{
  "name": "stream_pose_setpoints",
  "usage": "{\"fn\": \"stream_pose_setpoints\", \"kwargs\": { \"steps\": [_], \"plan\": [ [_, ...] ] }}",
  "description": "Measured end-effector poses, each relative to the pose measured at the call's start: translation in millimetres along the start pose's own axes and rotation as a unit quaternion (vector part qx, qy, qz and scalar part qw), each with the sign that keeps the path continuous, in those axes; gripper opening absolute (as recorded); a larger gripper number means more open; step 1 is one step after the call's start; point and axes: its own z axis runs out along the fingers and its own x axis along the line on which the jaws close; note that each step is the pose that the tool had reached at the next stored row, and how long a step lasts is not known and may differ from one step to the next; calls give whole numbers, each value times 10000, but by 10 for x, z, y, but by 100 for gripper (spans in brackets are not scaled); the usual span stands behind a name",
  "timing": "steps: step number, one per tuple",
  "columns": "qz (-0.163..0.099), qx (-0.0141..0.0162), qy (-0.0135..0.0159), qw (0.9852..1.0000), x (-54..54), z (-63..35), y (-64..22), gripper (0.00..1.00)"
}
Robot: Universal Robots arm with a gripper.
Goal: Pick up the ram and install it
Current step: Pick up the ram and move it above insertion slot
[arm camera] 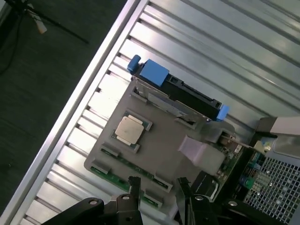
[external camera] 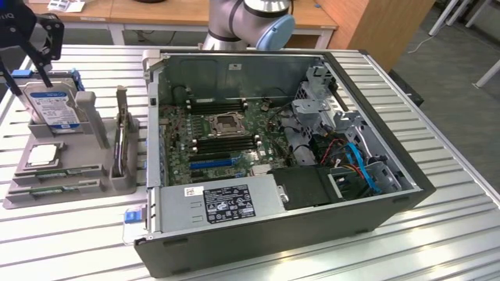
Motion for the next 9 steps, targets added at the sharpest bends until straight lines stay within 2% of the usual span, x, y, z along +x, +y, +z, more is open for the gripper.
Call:
{"fn": "stream_pose_setpoints", "kwargs": {
  "steps": [5,9],
  "plan": [
    [-449,0,26,9990,0,45,-2,44],
    [-816,1,47,9967,0,83,-5,44]
  ]
}}
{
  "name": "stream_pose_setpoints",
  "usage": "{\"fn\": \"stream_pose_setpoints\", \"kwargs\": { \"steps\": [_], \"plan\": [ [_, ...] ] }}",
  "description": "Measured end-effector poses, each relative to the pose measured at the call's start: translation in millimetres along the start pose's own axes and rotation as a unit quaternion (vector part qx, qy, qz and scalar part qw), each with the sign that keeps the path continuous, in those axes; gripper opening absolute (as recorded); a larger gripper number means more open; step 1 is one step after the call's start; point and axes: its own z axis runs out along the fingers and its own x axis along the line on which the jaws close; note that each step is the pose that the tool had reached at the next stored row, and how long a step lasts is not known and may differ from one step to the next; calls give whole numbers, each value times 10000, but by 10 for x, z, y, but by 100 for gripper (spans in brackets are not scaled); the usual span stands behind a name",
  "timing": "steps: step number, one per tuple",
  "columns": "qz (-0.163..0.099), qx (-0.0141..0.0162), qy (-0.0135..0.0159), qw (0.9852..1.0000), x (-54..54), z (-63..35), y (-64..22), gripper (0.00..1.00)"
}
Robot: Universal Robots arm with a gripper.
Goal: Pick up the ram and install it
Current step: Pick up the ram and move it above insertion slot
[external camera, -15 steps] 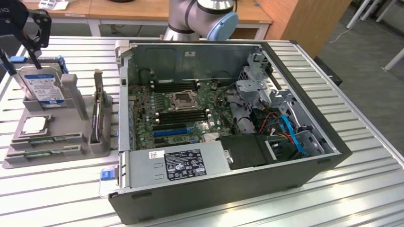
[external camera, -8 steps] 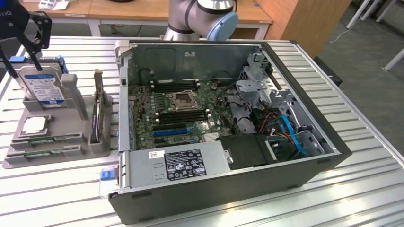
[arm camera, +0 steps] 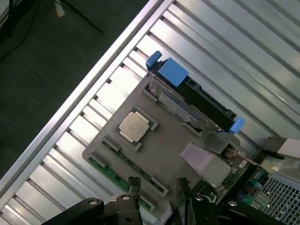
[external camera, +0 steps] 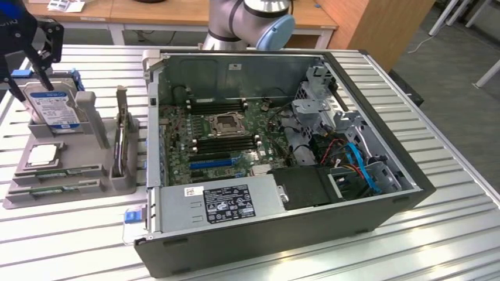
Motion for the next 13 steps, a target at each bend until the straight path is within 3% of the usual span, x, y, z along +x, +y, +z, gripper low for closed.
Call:
{"fn": "stream_pose_setpoints", "kwargs": {
  "steps": [3,7,13],
  "plan": [
    [-270,1,14,9996,0,27,-2,44],
    [-633,3,33,9980,0,65,-3,44],
    [-1178,5,62,9930,-1,118,-6,44]
  ]
}}
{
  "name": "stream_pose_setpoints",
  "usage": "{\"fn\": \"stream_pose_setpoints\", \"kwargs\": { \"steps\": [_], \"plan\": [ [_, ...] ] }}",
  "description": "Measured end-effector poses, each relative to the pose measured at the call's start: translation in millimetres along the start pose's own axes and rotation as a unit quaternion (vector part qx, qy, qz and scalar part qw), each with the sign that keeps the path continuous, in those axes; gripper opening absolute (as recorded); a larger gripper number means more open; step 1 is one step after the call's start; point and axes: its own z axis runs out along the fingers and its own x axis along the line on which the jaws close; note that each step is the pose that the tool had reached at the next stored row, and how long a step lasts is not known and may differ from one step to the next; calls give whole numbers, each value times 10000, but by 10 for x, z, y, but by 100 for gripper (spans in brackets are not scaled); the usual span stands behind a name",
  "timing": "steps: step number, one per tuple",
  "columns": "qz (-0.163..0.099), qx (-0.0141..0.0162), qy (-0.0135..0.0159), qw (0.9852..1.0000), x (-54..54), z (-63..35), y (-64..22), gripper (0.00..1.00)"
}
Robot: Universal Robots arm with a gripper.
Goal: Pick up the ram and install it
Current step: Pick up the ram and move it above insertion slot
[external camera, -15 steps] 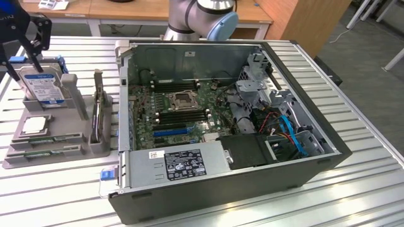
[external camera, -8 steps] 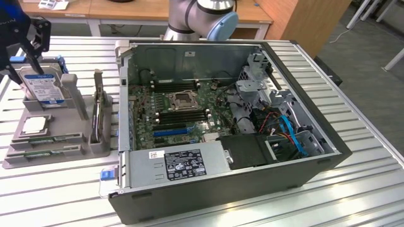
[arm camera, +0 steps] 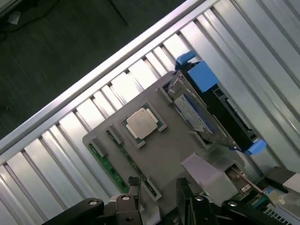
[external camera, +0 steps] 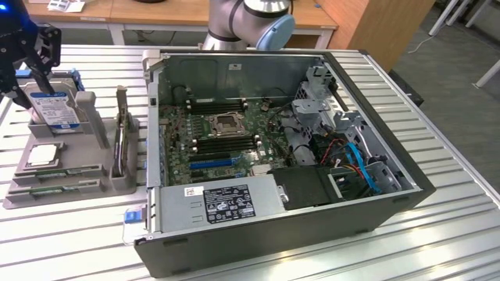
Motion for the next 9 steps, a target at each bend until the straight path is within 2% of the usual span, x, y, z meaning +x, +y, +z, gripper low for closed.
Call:
{"fn": "stream_pose_setpoints", "kwargs": {
  "steps": [4,9],
  "plan": [
    [-359,2,19,9994,0,35,-2,44],
    [-815,4,43,9967,0,80,-4,44]
  ]
}}
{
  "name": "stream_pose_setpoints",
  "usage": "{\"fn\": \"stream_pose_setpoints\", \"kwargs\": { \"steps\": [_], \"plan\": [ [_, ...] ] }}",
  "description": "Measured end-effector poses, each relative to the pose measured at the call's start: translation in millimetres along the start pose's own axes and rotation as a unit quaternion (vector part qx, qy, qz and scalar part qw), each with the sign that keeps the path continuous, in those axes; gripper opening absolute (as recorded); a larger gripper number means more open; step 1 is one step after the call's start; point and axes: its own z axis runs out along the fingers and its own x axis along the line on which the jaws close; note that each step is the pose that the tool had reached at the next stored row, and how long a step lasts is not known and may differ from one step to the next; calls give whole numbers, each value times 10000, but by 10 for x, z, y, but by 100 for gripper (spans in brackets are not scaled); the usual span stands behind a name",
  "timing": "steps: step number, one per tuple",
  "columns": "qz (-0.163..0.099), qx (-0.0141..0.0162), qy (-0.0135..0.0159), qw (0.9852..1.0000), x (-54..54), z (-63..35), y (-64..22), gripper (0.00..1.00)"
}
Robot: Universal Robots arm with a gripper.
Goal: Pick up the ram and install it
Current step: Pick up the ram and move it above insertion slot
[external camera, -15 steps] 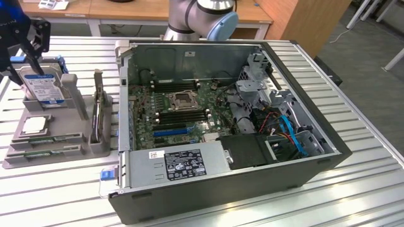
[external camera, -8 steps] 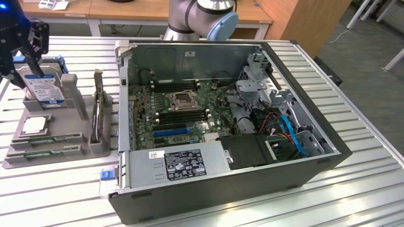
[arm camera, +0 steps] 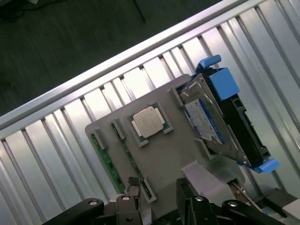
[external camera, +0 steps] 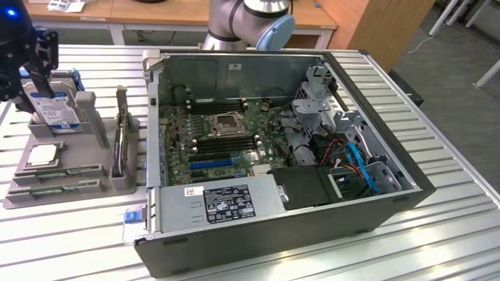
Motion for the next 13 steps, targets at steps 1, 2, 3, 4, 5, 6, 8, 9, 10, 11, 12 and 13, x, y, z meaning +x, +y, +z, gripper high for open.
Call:
{"fn": "stream_pose_setpoints", "kwargs": {
  "steps": [1,2,3,4,5,6,8,9,10,11,12,13],
  "plan": [
    [-90,0,4,10000,0,9,-1,44],
    [-180,1,9,9998,0,18,-1,44],
    [-275,1,15,9996,0,27,-1,44],
    [-364,1,20,9993,0,36,-2,44],
    [-454,2,24,9990,0,45,-2,44],
    [-544,2,28,9985,0,55,-3,44],
    [-723,3,38,9974,0,73,-4,44],
    [-812,3,43,9967,0,81,-4,44],
    [-910,4,48,9958,0,91,-5,44],
    [-1000,4,53,9950,0,100,-5,44],
    [-1089,5,58,9940,0,110,-6,44],
    [-1181,5,63,9930,-1,119,-6,44]
  ]
}}
